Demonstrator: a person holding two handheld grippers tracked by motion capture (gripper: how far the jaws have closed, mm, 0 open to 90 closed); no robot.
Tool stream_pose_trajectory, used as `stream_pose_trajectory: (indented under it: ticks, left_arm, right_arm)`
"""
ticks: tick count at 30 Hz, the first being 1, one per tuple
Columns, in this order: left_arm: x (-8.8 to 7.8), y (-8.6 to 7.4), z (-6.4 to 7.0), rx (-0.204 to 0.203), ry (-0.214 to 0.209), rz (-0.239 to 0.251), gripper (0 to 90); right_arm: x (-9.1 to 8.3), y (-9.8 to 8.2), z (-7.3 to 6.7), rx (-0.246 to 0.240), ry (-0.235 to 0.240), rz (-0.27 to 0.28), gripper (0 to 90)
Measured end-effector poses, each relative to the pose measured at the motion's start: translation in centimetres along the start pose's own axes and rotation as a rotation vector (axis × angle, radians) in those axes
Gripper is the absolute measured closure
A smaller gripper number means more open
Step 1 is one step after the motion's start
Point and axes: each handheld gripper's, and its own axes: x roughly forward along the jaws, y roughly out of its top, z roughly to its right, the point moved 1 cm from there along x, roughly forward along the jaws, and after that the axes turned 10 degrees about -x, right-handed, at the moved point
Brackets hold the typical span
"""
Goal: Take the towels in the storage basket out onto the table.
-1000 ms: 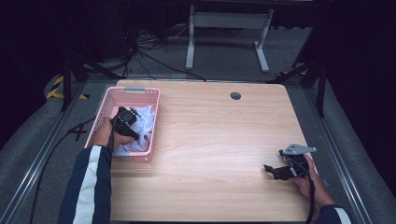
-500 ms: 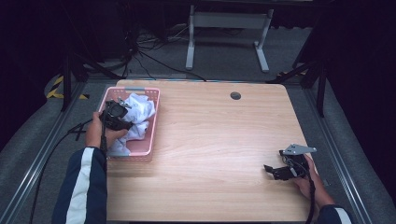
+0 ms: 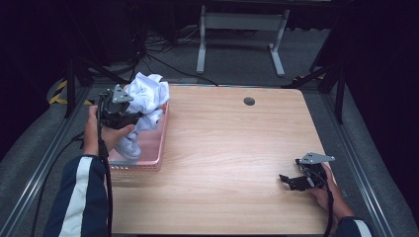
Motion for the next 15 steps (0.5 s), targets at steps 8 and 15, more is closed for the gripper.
stream_pose_trajectory:
  ticks: [8, 15]
  left_arm:
    - [-0.6, 2.3, 3.9, 0.069, -0.102, 0.047, 58.0]
    - [0.6, 4.2, 10.1, 0.184, -0.223, 0.038, 57.9]
  right_arm:
    - [0.0, 0.0, 0.0, 0.001, -0.001, 0.004, 4.9]
    - [0.0, 0.0, 0.0, -0.002, 0.000, 0.002, 4.9]
